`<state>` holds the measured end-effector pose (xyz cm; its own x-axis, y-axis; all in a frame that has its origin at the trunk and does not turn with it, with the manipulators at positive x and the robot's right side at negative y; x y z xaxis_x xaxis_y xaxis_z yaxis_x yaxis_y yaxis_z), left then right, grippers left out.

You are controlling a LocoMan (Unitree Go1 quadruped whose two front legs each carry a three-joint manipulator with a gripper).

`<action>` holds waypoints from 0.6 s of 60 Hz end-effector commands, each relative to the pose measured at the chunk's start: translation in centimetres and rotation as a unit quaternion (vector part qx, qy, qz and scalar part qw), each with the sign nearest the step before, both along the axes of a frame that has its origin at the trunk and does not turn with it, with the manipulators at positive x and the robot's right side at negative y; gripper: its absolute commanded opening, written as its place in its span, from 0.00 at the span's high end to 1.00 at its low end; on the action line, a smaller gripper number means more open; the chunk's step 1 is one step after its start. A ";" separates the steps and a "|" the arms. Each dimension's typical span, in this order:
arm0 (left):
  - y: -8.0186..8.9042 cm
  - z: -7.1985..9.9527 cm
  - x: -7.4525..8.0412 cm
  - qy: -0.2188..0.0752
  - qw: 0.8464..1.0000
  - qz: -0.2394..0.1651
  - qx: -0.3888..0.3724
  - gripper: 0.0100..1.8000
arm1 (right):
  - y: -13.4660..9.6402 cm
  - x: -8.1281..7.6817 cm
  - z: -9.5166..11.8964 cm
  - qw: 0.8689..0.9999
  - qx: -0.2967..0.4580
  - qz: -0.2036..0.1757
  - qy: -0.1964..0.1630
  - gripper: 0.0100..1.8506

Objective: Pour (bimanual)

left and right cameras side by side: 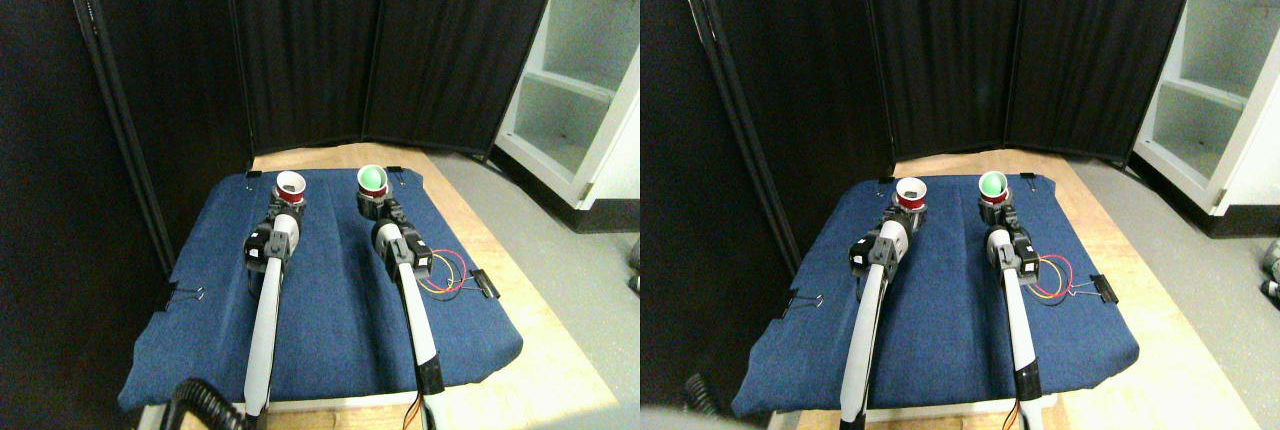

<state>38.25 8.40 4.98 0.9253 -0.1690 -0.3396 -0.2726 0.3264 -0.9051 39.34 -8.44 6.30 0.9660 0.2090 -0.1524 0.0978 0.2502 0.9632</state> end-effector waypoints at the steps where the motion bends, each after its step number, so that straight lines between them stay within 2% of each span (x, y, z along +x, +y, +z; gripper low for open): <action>1: -0.7 1.4 0.4 -0.023 1.000 -0.017 -0.009 1.00 | 0.4 0.0 1.8 0.999 -0.003 0.011 -0.037 1.00; 19: -2.7 3.1 0.6 0.002 0.999 -0.042 -0.019 1.00 | 1.6 -0.2 4.1 0.998 -0.006 0.039 -0.046 1.00; 36: -3.5 3.2 0.3 0.013 0.999 -0.034 -0.032 1.00 | 2.4 -0.6 6.1 0.996 -0.029 0.059 -0.059 1.00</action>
